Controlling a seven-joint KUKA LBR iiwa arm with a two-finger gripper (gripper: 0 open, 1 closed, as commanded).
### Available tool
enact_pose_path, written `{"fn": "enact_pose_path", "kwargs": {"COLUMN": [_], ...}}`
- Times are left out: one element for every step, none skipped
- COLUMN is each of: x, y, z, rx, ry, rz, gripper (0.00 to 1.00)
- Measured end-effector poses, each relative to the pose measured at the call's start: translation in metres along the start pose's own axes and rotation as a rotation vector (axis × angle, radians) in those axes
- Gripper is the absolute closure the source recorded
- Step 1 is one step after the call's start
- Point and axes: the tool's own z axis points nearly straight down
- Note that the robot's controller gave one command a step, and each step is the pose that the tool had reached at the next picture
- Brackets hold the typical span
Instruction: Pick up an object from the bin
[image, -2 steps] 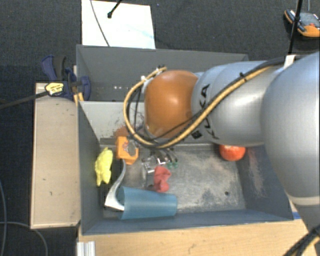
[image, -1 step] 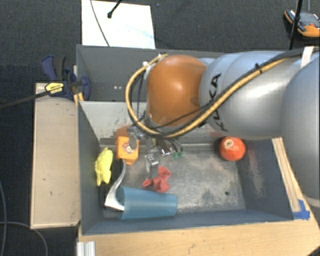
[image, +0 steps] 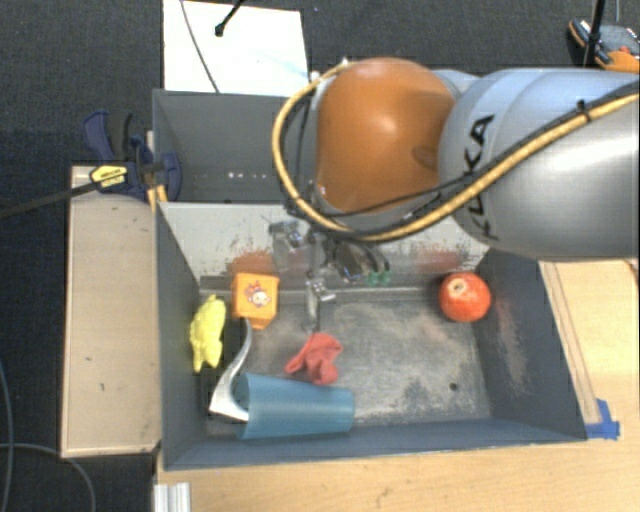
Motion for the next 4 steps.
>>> {"fn": "enact_pose_path", "kwargs": {"x": [0.0, -0.011, -0.007, 0.023], "y": [-0.001, -0.011, 0.001, 0.049], "z": [-0.014, -0.07, -0.137, -0.15], "rx": [0.001, 0.001, 0.0, 0.0], "ry": [-0.002, -0.003, -0.002, -0.016], "rz": [0.005, -0.08, -0.081, -0.073], "gripper": [0.0, 0.0, 0.0, 0.0]}}
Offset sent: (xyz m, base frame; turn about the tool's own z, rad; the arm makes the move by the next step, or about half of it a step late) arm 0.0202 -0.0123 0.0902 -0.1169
